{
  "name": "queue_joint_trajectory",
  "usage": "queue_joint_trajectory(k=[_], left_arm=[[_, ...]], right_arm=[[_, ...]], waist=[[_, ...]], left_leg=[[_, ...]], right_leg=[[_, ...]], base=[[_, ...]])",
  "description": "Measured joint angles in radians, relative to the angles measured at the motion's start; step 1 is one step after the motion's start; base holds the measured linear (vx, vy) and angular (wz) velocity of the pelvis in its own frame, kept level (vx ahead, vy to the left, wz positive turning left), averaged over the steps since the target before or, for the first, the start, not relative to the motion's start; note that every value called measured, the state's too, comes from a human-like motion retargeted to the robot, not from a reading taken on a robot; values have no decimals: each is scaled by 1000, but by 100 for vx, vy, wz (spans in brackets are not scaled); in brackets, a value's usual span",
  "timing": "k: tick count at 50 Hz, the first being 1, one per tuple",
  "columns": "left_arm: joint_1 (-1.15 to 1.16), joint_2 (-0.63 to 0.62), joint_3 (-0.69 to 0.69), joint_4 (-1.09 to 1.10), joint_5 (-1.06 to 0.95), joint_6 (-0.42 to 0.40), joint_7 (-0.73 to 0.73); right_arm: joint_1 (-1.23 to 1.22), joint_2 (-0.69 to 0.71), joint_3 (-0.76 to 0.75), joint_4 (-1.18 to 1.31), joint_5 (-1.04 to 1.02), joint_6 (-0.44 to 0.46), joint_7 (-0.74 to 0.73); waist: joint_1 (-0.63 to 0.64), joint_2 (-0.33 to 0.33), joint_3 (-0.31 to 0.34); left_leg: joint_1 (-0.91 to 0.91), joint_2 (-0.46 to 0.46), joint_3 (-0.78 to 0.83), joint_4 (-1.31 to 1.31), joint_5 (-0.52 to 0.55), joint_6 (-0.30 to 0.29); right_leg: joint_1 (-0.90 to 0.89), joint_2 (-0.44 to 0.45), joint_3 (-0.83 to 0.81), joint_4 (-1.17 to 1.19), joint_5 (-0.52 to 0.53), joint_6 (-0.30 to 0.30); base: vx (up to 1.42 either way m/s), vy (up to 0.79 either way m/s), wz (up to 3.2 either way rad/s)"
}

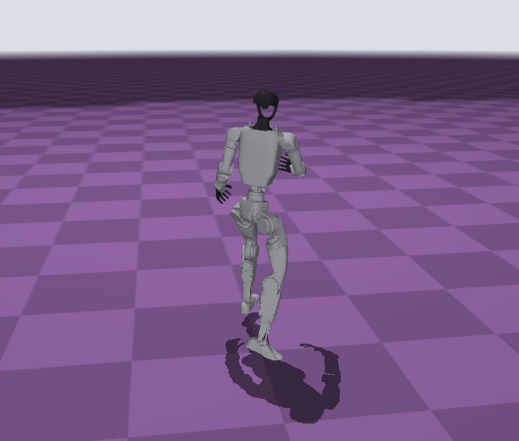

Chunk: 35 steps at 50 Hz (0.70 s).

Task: Kungfu

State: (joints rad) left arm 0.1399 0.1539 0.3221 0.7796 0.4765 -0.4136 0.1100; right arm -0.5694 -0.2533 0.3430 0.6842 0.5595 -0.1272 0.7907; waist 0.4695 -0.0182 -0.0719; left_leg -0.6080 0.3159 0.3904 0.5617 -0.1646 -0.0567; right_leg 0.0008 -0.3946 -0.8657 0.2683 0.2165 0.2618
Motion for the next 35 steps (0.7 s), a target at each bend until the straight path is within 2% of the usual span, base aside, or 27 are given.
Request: queue_joint_trajectory(k=[2,5,7,10,13,16,18,20,22,23,25,28,32,35], left_arm=[[-34,59,40,-11,-102,-1,-199],[-119,176,58,-31,-296,63,-516],[-201,250,18,-44,-412,135,-675],[-344,326,-82,-51,-530,223,-816],[-485,337,-217,-48,-604,255,-860],[-606,297,-357,-41,-664,301,-913],[-672,236,-441,-32,-711,344,-957],[-713,157,-517,-25,-769,390,-1015],[-735,61,-575,-10,-830,443,-1074],[-739,13,-600,1,-854,468,-1101],[-738,-83,-644,28,-883,506,-1141],[-723,-205,-680,79,-908,540,-1152],[-703,-303,-693,153,-932,601,-1142],[-687,-318,-710,174,-940,618,-1138]], right_arm=[[-32,-13,20,-33,-14,-42,-19],[-72,-34,39,-91,-45,-116,-52],[-81,-61,34,-137,-58,-167,-83],[-56,-106,5,-212,-78,-260,-173],[16,-123,-32,-288,-110,-377,-311],[130,-123,-87,-382,-186,-526,-481],[220,-117,-132,-448,-274,-633,-622],[309,-113,-177,-512,-384,-733,-790],[399,-108,-216,-578,-543,-794,-1006],[445,-104,-234,-611,-628,-811,-1115],[539,-96,-265,-677,-817,-816,-1349],[682,-81,-299,-757,-1037,-781,-1642],[820,-61,-310,-811,-1201,-740,-1839],[855,-62,-304,-809,-1248,-714,-1892]], waist=[[-2,-3,-13],[-44,2,-23],[-74,8,-34],[-136,18,-28],[-210,37,-22],[-290,46,-13],[-352,44,3],[-434,50,29],[-519,55,64],[-560,56,83],[-628,50,116],[-697,54,166],[-727,72,203],[-748,67,204]], left_leg=[[7,-55,-29,26,-24,38],[26,-152,-96,38,-46,93],[45,-206,-145,22,-48,114],[109,-292,-225,-47,-20,129],[202,-338,-284,-142,16,132],[288,-375,-311,-224,59,141],[347,-409,-335,-275,86,148],[413,-446,-371,-322,111,163],[477,-474,-415,-351,128,177],[506,-489,-439,-360,133,185],[558,-524,-479,-373,141,203],[622,-527,-496,-386,147,212],[667,-503,-485,-403,147,225],[680,-507,-472,-405,146,235]], right_leg=[[68,-5,24,-51,123,-8],[131,8,130,-66,235,-106],[109,64,304,-14,127,-80],[37,197,563,120,-136,-7],[-49,305,623,231,-265,-11],[-166,352,642,279,-320,-76],[-244,376,671,249,-319,-115],[-318,394,697,186,-274,-153],[-391,385,731,102,-173,-197],[-420,375,742,48,-120,-207],[-465,343,742,-68,-48,-189],[-534,322,698,-217,-78,-167],[-635,352,719,-264,-175,-207],[-671,328,656,-194,-114,-209]], base=[[86,49,116],[78,43,152],[66,35,155],[55,26,170],[48,21,151],[40,13,130],[34,14,145],[28,11,188],[24,6,190],[24,6,168],[21,6,135],[14,7,72],[5,0,-5],[0,0,0]])
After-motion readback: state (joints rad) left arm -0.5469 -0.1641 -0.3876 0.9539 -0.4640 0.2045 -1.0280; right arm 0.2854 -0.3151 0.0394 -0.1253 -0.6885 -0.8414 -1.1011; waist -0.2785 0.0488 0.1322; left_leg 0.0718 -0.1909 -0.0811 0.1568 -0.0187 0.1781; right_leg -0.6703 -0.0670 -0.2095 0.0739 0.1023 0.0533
